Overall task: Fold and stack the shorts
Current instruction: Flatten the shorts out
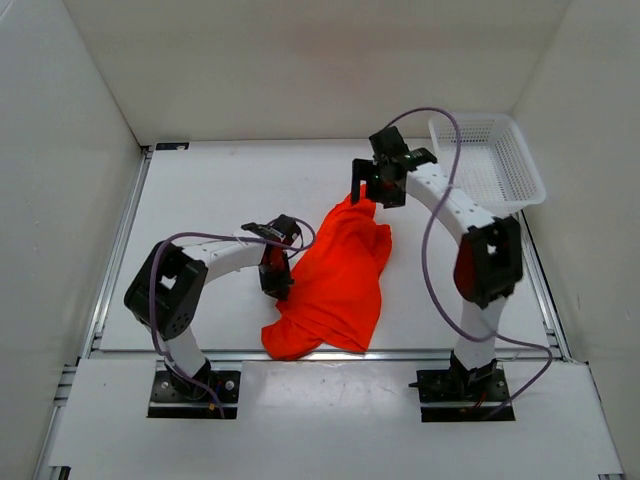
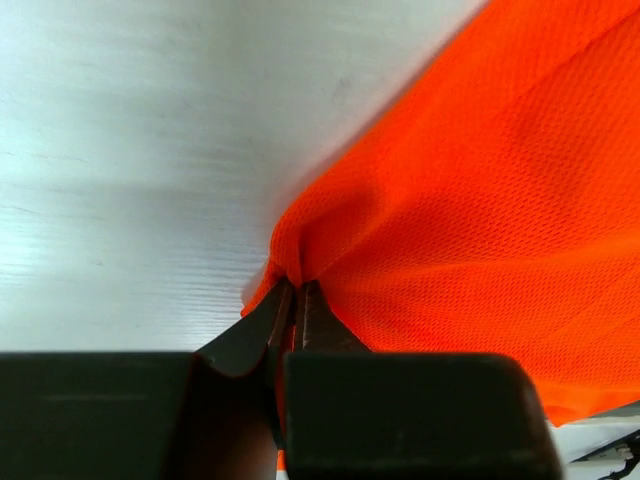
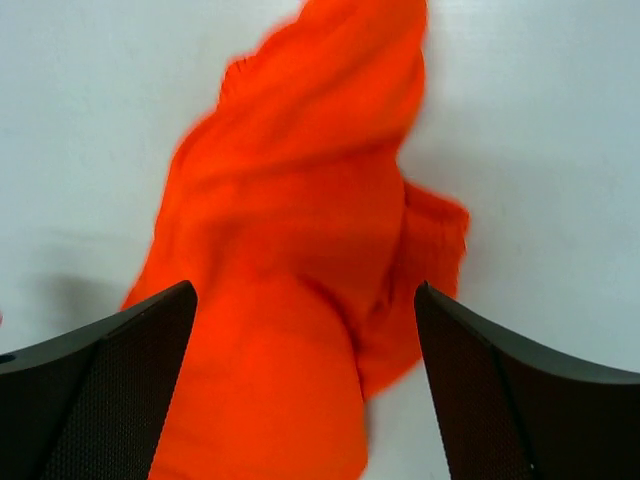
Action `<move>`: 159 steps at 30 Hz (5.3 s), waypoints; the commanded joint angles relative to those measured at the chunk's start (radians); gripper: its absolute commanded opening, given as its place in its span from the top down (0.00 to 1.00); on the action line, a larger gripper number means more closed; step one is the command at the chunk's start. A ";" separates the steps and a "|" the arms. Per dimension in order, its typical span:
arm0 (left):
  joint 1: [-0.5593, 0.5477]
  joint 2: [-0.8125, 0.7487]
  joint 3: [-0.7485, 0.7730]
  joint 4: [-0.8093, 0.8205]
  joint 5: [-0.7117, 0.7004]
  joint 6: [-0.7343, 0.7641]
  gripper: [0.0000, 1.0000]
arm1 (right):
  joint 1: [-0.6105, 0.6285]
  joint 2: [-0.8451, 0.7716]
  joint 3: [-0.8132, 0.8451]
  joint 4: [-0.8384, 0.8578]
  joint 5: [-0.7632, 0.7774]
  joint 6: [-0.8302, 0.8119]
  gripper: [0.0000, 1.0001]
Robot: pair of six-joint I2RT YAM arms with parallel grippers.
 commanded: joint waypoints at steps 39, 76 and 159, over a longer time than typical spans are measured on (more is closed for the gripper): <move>0.525 -0.507 0.341 -0.277 -0.035 0.257 0.76 | 0.051 -0.793 -0.571 0.406 0.119 -0.057 0.93; 0.473 -0.160 -0.186 0.033 0.038 -0.107 0.61 | -0.193 -0.264 -0.764 0.377 -0.251 0.187 0.36; 0.637 0.221 1.137 -0.338 -0.056 0.347 0.89 | -0.217 0.199 0.367 -0.058 -0.111 -0.118 1.00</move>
